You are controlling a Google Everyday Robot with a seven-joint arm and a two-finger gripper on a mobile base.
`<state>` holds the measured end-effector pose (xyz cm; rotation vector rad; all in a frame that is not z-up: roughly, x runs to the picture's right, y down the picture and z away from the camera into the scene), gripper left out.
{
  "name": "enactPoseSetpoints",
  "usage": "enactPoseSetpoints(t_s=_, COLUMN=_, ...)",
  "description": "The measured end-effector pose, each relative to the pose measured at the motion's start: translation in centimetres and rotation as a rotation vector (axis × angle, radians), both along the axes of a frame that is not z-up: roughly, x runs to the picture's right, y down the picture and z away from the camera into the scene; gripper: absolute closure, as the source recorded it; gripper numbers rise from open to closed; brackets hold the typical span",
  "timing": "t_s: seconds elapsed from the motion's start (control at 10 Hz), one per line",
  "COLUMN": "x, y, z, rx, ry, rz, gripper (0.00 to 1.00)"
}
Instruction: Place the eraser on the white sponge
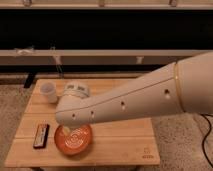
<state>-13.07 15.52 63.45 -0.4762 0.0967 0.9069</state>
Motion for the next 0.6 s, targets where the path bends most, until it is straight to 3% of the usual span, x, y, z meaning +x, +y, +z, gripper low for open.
enactPoseSetpoints(t_s=0.6, x=-9.2, y=-1.7, z=1.3, rx=-0.115, ry=-0.006, rz=-0.06, gripper=0.2)
